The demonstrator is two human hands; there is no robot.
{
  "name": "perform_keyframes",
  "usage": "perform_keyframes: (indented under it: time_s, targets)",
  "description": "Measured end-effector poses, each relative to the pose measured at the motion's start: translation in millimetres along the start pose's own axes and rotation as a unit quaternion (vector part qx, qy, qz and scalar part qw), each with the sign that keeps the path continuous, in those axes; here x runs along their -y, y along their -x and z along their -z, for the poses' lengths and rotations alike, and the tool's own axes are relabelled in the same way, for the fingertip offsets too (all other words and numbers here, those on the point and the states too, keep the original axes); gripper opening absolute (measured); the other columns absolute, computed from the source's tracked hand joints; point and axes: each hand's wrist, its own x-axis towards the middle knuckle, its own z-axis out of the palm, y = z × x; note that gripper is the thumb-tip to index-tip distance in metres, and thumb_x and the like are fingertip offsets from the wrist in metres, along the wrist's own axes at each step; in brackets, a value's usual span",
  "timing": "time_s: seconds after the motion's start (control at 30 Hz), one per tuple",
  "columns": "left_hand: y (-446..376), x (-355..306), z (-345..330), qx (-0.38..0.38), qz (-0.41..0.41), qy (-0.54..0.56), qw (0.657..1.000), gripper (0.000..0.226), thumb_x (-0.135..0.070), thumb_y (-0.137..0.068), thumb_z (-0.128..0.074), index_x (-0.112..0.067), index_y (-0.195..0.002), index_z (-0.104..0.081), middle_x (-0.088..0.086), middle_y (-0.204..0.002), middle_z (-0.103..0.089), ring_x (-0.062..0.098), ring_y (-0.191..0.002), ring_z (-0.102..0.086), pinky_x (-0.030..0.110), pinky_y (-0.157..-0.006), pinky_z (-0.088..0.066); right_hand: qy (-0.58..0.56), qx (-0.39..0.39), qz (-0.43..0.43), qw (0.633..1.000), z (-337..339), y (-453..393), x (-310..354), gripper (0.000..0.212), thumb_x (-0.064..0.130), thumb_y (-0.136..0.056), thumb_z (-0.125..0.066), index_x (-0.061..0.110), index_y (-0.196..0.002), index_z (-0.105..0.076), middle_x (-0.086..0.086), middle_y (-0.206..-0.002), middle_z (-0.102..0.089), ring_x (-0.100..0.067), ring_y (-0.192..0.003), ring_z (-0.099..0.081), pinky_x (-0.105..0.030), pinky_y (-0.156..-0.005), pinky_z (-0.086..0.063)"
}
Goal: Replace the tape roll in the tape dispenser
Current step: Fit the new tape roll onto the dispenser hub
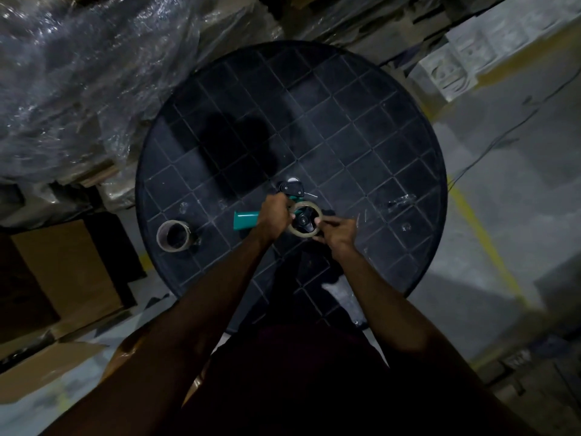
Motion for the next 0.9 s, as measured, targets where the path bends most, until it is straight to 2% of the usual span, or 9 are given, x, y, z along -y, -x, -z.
perform_keyframes:
  time_s: [0.13,0.27,0.43,0.53,0.63,0.7,0.77,0.83,0.9]
  targets:
    - [-5.8,3.2,-4.3,0.006,-0.003,-0.012,1.0,0.024,-0.012,-0.075,-0.07,-0.017,-0.098,-0.072,0.007,-0.094,-0.075,0.023,-0.089,-0.07,0.04,-0.083,-0.058,-0.034,-0.019,-0.012,0.999,-5.0,4.3,-9.4,0.022,0.005,-0.079,-0.077,-0.004,-0.099,-0.071,-0.02,-0.087,-0.07,-0.031,-0.073,-0.067,-0.049,-0.069,-0.06]
    - [-5.8,-8.3,5.6,0.031,-0.019,-0.063,0.997,0.023,-0.015,-0.073,-0.07,-0.013,-0.096,-0.071,0.015,-0.096,-0.073,0.033,-0.095,-0.069,0.043,-0.083,-0.057,-0.022,-0.032,-0.012,0.999,-6.8,5.5,-10.2,0.023,0.007,-0.077,-0.08,-0.002,-0.097,-0.074,-0.019,-0.085,-0.071,-0.028,-0.063,-0.066,-0.036,-0.056,-0.058]
    - [-1.3,-14.3,10.9,0.103,-0.047,-0.09,0.99,0.032,-0.02,-0.08,-0.063,-0.006,-0.109,-0.064,0.019,-0.112,-0.066,0.038,-0.104,-0.064,0.043,-0.093,-0.052,-0.039,-0.023,-0.039,0.998,-1.1,15.2,-1.8,0.008,0.011,-0.076,-0.081,0.011,-0.08,-0.074,-0.017,-0.078,-0.07,-0.027,-0.06,-0.064,-0.028,-0.046,-0.055]
    - [-17.4,11.8,-4.9,0.141,-0.078,-0.077,0.984,0.047,-0.017,-0.071,-0.07,-0.009,-0.117,-0.064,0.01,-0.118,-0.067,0.027,-0.109,-0.062,0.032,-0.098,-0.048,-0.08,-0.013,-0.052,0.995,-1.6,14.9,-5.7,0.019,0.006,-0.077,-0.079,-0.002,-0.092,-0.07,-0.018,-0.078,-0.067,-0.029,-0.065,-0.064,-0.027,-0.042,-0.055]
    - [3.4,-7.5,13.6,0.157,-0.071,-0.069,0.983,0.053,-0.014,-0.069,-0.074,-0.011,-0.12,-0.063,0.014,-0.116,-0.068,0.03,-0.108,-0.063,0.035,-0.095,-0.05,-0.092,-0.038,-0.057,0.993,-6.4,12.0,-9.1,0.025,0.003,-0.077,-0.079,-0.009,-0.095,-0.067,-0.02,-0.079,-0.065,-0.031,-0.068,-0.063,-0.027,-0.04,-0.055]
    - [1.8,-10.4,13.5,0.146,-0.077,-0.074,0.984,0.05,-0.009,-0.074,-0.074,-0.004,-0.122,-0.062,0.02,-0.117,-0.065,0.033,-0.107,-0.062,0.034,-0.092,-0.048,-0.104,-0.038,-0.067,0.992,-8.2,10.7,-8.2,0.022,0.001,-0.077,-0.078,-0.009,-0.093,-0.066,-0.019,-0.074,-0.064,-0.031,-0.066,-0.062,-0.028,-0.038,-0.054]
    - [-4.2,-7.1,13.9,0.155,-0.067,-0.068,0.983,0.047,-0.015,-0.075,-0.072,-0.006,-0.12,-0.062,0.022,-0.122,-0.063,0.035,-0.11,-0.061,0.034,-0.094,-0.05,-0.142,-0.036,-0.08,0.986,-7.6,7.3,-7.6,0.009,-0.006,-0.081,-0.071,-0.004,-0.085,-0.063,-0.015,-0.063,-0.062,-0.028,-0.055,-0.059,-0.029,-0.034,-0.052]
    - [-11.9,3.7,8.4,0.097,-0.068,-0.067,0.991,0.042,-0.029,-0.08,-0.06,-0.012,-0.119,-0.06,0.022,-0.126,-0.061,0.036,-0.11,-0.063,0.044,-0.092,-0.056,-0.205,-0.04,-0.111,0.972,-6.4,2.6,-10.8,0.02,-0.013,-0.087,-0.056,-0.001,-0.071,-0.056,-0.013,-0.051,-0.062,-0.03,-0.049,-0.059,-0.035,-0.034,-0.052]
    - [-25.6,25.4,-7.9,0.079,-0.083,-0.102,0.988,0.041,-0.033,-0.082,-0.049,-0.012,-0.116,-0.056,0.021,-0.126,-0.058,0.038,-0.11,-0.061,0.048,-0.089,-0.056,-0.195,-0.041,-0.113,0.973,-7.2,-0.7,-13.9,0.026,-0.018,-0.084,-0.053,0.001,-0.065,-0.053,-0.017,-0.058,-0.066,-0.032,-0.06,-0.061,-0.044,-0.047,-0.056]
